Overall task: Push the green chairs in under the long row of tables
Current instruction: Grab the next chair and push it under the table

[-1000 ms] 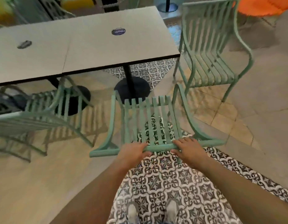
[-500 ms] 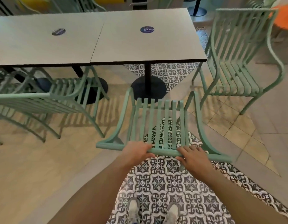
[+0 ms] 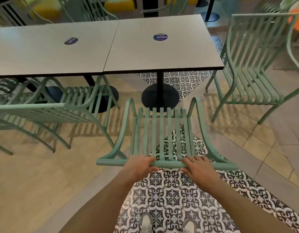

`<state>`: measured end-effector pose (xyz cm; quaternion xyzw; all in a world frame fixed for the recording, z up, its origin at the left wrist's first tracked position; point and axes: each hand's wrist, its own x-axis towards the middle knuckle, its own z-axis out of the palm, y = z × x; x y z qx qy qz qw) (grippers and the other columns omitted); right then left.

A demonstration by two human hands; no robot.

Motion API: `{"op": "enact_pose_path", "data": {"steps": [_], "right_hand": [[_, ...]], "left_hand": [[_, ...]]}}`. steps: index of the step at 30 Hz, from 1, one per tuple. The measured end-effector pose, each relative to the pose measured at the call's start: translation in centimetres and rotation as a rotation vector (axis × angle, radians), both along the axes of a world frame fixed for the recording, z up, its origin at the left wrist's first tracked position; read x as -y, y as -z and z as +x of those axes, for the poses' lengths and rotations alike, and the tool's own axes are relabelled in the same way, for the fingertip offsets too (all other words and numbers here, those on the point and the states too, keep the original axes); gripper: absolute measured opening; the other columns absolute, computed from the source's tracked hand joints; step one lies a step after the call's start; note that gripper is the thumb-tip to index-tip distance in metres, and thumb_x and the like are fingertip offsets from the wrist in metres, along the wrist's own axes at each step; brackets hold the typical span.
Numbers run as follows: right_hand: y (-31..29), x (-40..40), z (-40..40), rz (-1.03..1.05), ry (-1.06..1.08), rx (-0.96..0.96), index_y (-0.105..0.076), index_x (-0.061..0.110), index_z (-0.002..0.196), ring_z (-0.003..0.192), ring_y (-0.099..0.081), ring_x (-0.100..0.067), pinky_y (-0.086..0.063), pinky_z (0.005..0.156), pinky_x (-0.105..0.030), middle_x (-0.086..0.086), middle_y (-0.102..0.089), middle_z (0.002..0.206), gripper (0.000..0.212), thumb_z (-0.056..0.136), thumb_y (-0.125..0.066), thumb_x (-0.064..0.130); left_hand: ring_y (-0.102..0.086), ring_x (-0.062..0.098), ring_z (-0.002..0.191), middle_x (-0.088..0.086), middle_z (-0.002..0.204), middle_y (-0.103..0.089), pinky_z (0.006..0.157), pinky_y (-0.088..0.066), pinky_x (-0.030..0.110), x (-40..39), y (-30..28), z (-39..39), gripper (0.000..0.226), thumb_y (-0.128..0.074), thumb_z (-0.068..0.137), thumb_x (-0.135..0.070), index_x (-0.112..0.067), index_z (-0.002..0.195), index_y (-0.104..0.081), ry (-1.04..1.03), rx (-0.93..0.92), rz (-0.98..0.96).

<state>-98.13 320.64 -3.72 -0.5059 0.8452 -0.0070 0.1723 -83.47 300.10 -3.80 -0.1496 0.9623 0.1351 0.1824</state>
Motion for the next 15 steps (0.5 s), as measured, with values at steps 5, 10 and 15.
{"op": "enact_pose_path", "data": {"steps": [5, 10, 15], "right_hand": [[0.7, 0.8, -0.7, -0.031, 0.002, -0.011, -0.039, 0.038, 0.135, 0.116, -0.045, -0.008, -0.03, 0.105, -0.032, 0.019, -0.051, 0.125, 0.107, 0.065, 0.035, 0.073], [1.5, 0.5, 0.1, -0.037, 0.188, 0.024, -0.036, 0.035, 0.142, 0.133, -0.032, -0.008, -0.021, 0.116, -0.034, 0.016, -0.041, 0.138, 0.087, 0.075, -0.007, 0.082], [0.9, -0.5, 1.9, -0.41, 0.728, 0.075, -0.043, 0.02, 0.14, 0.141, -0.025, -0.018, -0.018, 0.118, -0.045, 0.001, -0.036, 0.148, 0.07, 0.083, -0.058, 0.057]], "left_hand": [[-0.059, 0.009, 0.072, -0.01, 0.087, -0.062, 0.072, -0.056, 0.033, 0.9, 0.6, 0.1, 0.042, -0.041, 0.091, -0.066, -0.027, 0.104, -0.053, -0.013, 0.003, -0.026], [-0.057, 0.006, 0.071, -0.01, 0.086, -0.061, 0.065, -0.051, 0.023, 1.1, -0.5, 1.3, 0.033, -0.046, 0.093, -0.059, -0.027, 0.095, -0.056, -0.186, -0.031, 0.15], [-0.06, 0.01, 0.085, -0.003, 0.093, -0.068, 0.073, -0.046, 0.026, 3.7, -1.5, 4.7, 0.013, -0.059, 0.093, -0.031, -0.02, 0.094, -0.067, -0.807, -0.413, 0.249]]}}
